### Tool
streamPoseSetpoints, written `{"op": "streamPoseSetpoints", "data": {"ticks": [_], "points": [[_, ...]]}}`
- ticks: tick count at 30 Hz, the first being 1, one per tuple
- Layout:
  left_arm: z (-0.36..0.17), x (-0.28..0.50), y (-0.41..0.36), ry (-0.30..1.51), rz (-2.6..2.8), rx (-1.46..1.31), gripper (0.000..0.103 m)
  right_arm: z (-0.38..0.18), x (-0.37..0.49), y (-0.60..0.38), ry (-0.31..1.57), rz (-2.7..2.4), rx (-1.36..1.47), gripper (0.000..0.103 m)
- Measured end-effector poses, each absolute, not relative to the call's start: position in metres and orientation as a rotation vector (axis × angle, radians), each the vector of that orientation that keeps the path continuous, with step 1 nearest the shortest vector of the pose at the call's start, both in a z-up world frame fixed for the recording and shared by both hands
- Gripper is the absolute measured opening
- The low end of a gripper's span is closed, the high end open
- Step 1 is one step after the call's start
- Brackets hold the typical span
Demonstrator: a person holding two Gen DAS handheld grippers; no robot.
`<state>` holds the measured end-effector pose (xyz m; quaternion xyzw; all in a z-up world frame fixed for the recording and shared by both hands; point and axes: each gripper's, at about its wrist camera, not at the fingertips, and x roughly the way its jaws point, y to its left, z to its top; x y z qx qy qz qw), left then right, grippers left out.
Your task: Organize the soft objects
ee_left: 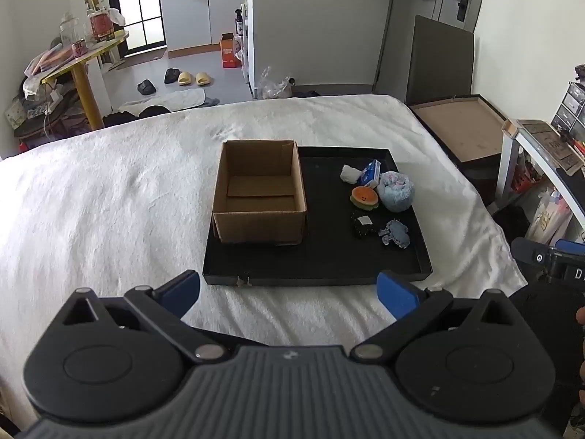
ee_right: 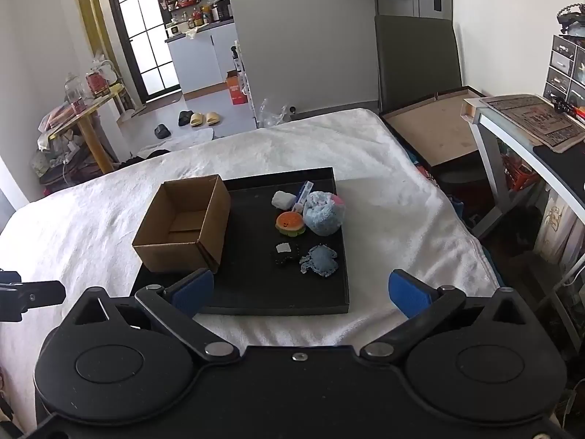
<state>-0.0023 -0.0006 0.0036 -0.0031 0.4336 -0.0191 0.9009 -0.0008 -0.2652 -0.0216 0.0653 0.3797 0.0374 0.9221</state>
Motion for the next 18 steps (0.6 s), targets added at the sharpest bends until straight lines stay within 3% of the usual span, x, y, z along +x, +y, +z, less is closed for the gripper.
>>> {"op": "streamPoseSetpoints", "data": {"ticks": [18], "points": [[0.010, -0.014, 0.017, 0.873, -0.018, -0.026, 0.102, -0.019, -0.004, -0.252, 0.775, 0.092, 0.120, 0.103]]}}
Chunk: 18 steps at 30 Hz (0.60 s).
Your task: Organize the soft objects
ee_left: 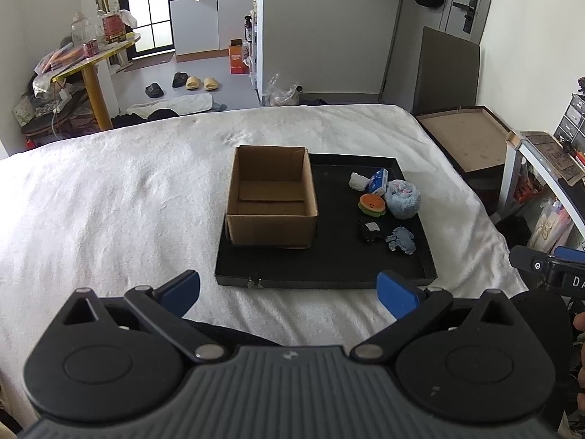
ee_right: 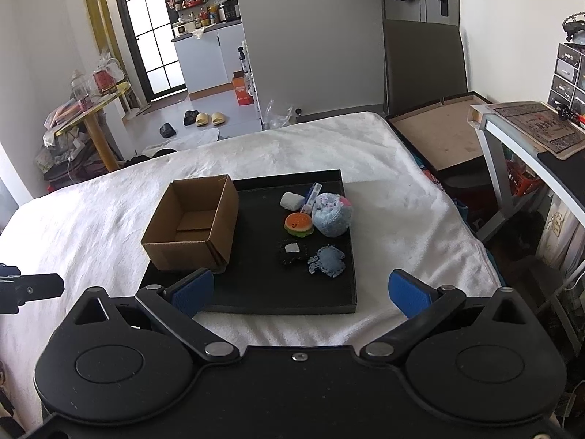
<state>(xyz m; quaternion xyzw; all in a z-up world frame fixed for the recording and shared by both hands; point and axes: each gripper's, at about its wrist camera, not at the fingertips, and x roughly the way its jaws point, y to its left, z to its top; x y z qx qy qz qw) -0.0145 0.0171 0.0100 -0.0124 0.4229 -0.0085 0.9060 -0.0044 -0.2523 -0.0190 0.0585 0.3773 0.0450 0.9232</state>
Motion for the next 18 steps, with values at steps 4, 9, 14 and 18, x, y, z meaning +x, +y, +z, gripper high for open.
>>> {"op": "streamPoseSetpoints", "data": {"ticks": [4, 9, 14, 18], "points": [[0.0098, -0.0157, 0.0182, 0.876, -0.017, -0.029, 0.102, -0.0192, -0.0063, -0.2491, 0.775, 0.097, 0.120, 0.103], [0.0113, -0.0175, 0.0176, 0.873, -0.021, -0.022, 0.102, -0.0152, -0.0103, -0.2452, 0.761, 0.097, 0.113, 0.103], [0.0146, -0.0199, 0.0151, 0.857, -0.026, -0.018, 0.102, -0.0137, -0.0125, -0.2449, 0.759, 0.102, 0.113, 0.103], [0.0158, -0.0213, 0.0130, 0.856, -0.032, -0.018, 0.102, -0.0143, -0.0123, -0.2448, 0.760, 0.093, 0.108, 0.103]]}}
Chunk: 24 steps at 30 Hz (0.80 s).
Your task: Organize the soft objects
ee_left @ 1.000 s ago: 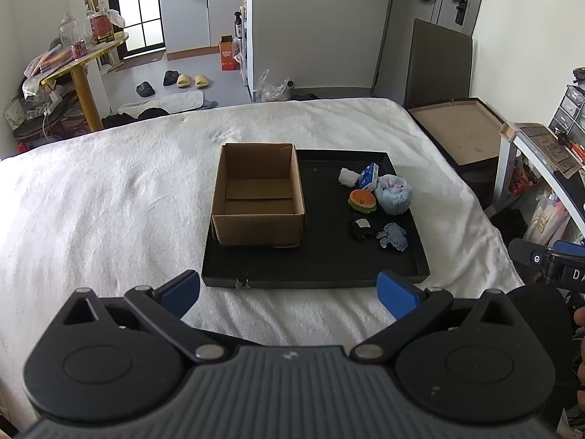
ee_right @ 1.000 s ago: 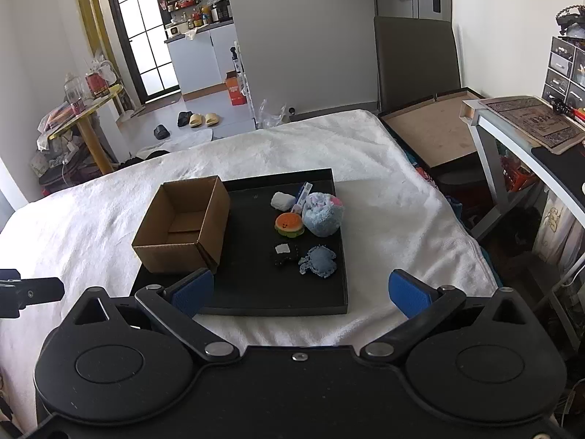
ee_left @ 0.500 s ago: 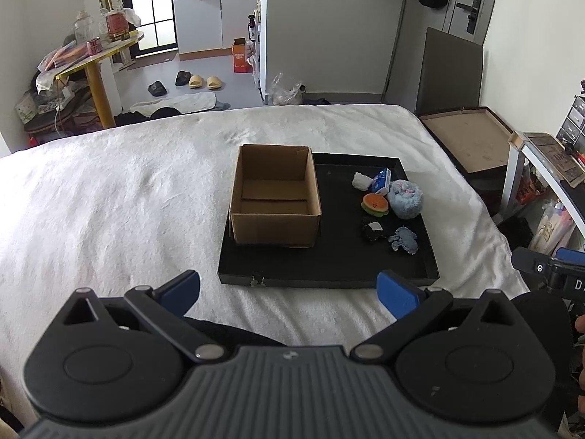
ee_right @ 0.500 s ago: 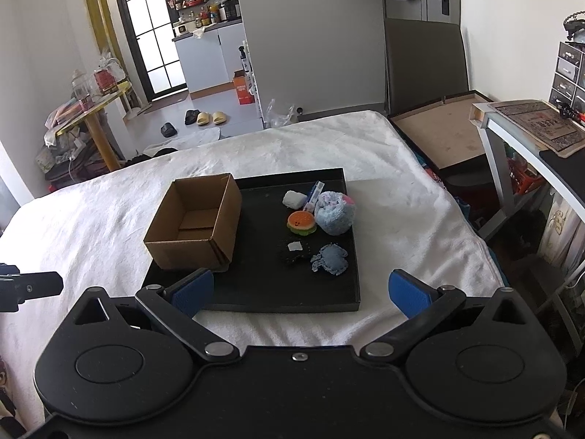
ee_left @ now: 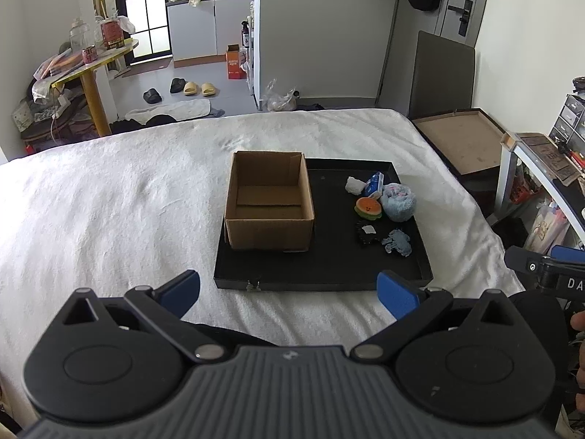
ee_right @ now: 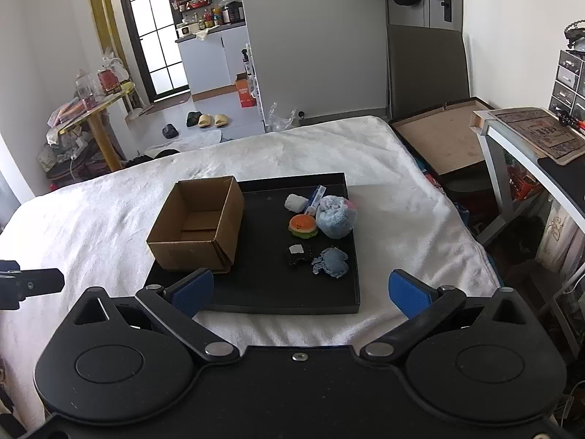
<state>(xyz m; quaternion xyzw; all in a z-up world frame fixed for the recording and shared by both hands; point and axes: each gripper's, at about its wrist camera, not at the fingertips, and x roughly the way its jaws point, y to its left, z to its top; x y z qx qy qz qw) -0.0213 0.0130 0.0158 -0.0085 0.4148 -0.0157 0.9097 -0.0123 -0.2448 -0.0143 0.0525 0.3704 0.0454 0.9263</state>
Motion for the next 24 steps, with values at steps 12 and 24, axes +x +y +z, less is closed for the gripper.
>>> {"op": "streamPoseSetpoints", "data": {"ticks": [12, 24], "points": [[0.0157, -0.0225, 0.0102, 0.860, -0.042, -0.009, 0.102, -0.0158, -0.0153, -0.2483, 0.762, 0.082, 0.123, 0.103], [0.0125, -0.0190, 0.0099, 0.866, -0.041, -0.015, 0.102, -0.0167, -0.0156, -0.2511, 0.760, 0.090, 0.126, 0.103]]}}
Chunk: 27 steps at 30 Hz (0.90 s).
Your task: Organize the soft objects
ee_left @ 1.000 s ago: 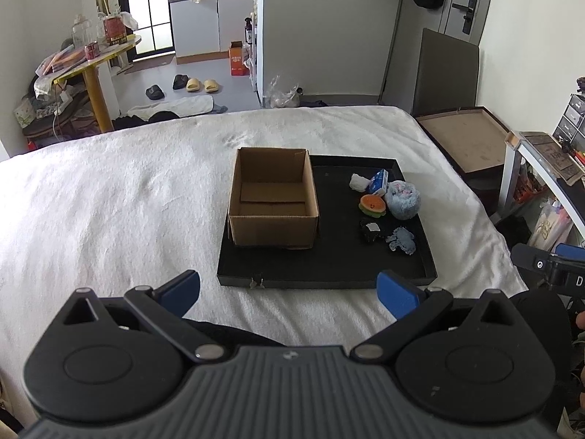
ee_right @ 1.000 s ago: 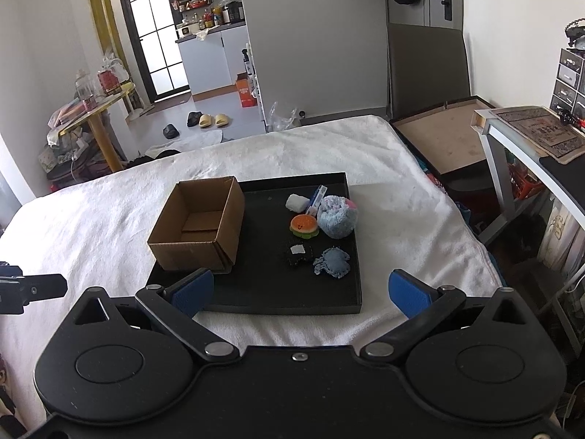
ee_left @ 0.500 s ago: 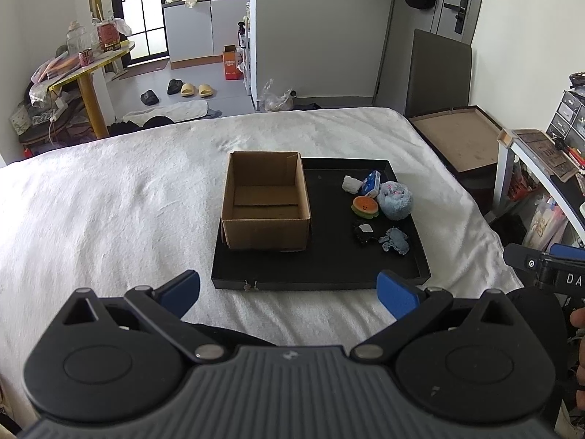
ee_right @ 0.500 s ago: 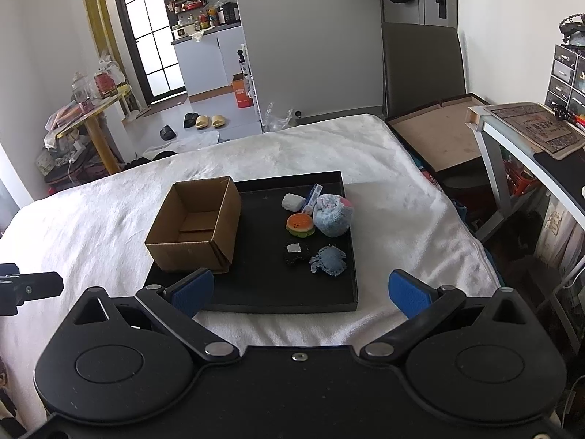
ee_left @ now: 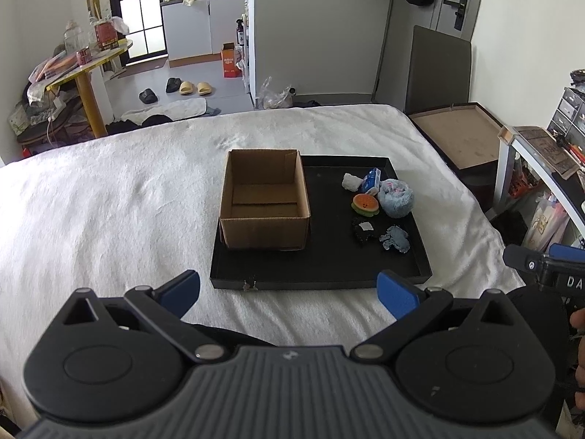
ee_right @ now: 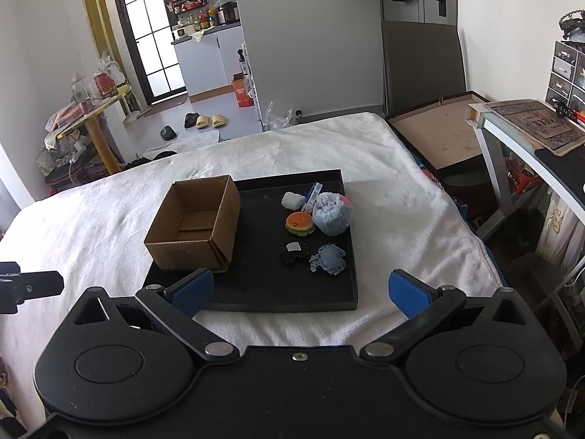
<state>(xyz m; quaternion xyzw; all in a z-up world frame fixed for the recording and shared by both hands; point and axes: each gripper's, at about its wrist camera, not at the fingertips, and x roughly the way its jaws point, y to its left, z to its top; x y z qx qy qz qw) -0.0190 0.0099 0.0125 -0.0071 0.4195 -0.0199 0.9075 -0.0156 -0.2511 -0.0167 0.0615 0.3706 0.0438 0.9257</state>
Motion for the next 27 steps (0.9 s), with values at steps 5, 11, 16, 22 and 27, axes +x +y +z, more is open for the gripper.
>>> {"op": "streamPoseSetpoints", "data": {"ticks": [5, 11, 16, 22, 27], "points": [[0.006, -0.010, 0.011, 0.877, -0.045, -0.017, 0.102, -0.021, -0.011, -0.250, 0.767, 0.098, 0.121, 0.103], [-0.006, 0.007, 0.012, 0.894, -0.046, -0.027, 0.102, -0.029, 0.000, -0.257, 0.756, 0.066, 0.153, 0.103], [-0.023, 0.023, 0.018, 0.906, -0.031, -0.050, 0.102, -0.043, 0.012, -0.259, 0.773, 0.044, 0.130, 0.103], [-0.044, 0.049, 0.028, 0.919, 0.005, -0.079, 0.102, -0.068, 0.026, -0.261, 0.791, 0.062, 0.127, 0.103], [-0.051, 0.067, 0.036, 0.901, 0.062, -0.092, 0.102, -0.085, 0.042, -0.266, 0.790, 0.065, 0.166, 0.103]]}}
